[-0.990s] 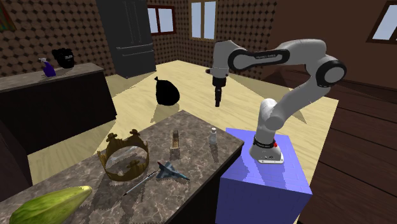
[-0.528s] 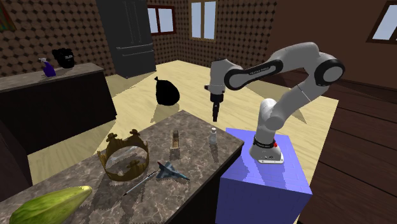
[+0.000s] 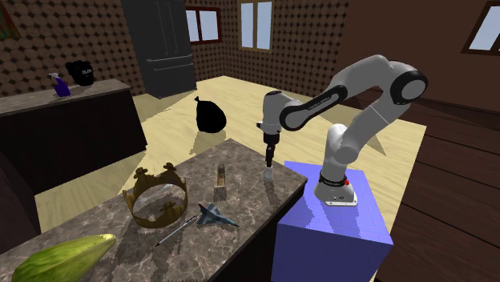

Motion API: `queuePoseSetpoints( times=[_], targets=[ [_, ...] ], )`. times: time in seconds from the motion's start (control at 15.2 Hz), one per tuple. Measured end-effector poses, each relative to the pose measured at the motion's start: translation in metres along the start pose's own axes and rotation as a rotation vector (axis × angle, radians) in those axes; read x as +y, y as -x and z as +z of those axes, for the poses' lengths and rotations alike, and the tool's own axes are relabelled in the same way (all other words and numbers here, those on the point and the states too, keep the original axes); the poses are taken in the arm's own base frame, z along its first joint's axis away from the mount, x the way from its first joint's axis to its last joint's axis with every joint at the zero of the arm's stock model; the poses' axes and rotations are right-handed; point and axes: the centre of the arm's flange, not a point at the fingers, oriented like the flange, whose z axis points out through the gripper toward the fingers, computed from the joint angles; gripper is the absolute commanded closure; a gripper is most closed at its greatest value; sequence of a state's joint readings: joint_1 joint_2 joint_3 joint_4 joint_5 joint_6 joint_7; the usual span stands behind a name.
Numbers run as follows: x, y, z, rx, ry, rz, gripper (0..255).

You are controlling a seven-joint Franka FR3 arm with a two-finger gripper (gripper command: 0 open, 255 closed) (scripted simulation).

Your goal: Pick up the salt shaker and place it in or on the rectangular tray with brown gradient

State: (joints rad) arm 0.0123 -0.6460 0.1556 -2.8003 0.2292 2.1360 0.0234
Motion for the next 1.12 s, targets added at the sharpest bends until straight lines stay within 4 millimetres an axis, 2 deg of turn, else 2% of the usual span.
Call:
queuePoseSetpoints(
  times=[0.26,0.59,0.66,1.12],
  targets=[
    [-0.001,0.000,0.016,0.000,0.000,0.000,0],
    [-0.001,0.000,0.018,0.001,0.000,0.000,0],
    [-0.001,0.000,0.018,0.001,0.000,0.000,255],
    [0.000,0.000,0.017,0.002,0.000,0.001,255]
  ],
)
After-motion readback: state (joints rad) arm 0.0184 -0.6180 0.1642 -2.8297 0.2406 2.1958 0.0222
